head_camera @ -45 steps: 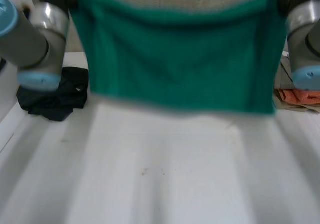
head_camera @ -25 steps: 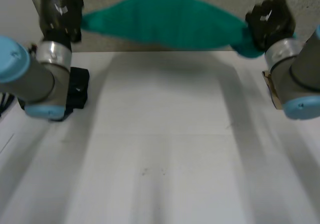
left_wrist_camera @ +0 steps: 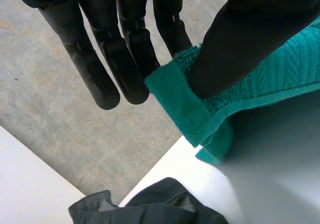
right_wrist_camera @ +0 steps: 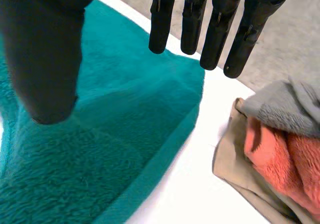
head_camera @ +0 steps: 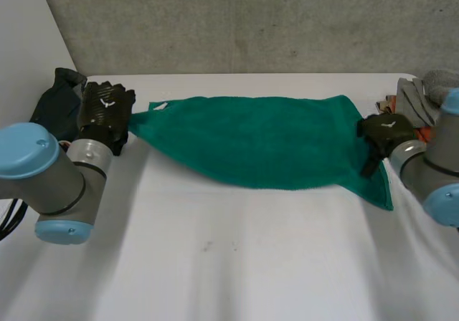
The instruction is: Fold the laundry.
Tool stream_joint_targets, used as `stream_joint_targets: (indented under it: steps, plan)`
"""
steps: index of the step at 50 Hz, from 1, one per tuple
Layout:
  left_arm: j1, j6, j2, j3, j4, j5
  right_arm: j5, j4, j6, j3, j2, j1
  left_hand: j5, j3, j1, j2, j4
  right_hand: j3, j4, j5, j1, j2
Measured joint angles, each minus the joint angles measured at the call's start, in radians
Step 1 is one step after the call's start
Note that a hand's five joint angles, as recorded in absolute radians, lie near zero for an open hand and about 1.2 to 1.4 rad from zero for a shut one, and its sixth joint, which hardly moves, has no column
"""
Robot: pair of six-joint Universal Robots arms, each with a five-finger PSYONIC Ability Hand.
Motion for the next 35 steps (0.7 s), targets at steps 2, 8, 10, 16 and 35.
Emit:
stream_joint_targets:
  steps: [2,8,10,16,35]
  plan:
    - [0.004,0.000,0.013,-0.004,-0.002,0.000,-0.020,0.012,0.021,0.006,-0.004,-0.017,0.000,0.000,0.000,0.000,0.000,0.000,0.000,0.000,0.000,0.000]
    - [0.011,0.001,0.031,-0.005,-0.011,0.000,-0.070,0.070,0.028,0.016,0.014,-0.049,0.000,0.000,0.000,0.000,0.000,0.000,0.000,0.000,0.000,0.000]
    - [0.012,0.001,0.031,-0.003,-0.015,0.000,-0.086,0.100,0.024,0.020,0.023,-0.062,0.000,0.000,0.000,0.000,0.000,0.000,0.000,0.000,0.000,0.000]
    - [0.014,0.001,0.029,-0.003,-0.026,0.000,-0.140,0.143,0.018,0.037,0.032,-0.079,0.000,0.000,0.000,0.000,0.000,0.001,0.001,0.001,0.000,0.000]
    - [0.030,0.005,0.150,-0.052,-0.194,0.000,-0.193,0.134,-0.103,0.089,-0.039,-0.098,0.000,0.000,0.000,0.000,0.000,0.745,0.748,0.713,0.633,0.734]
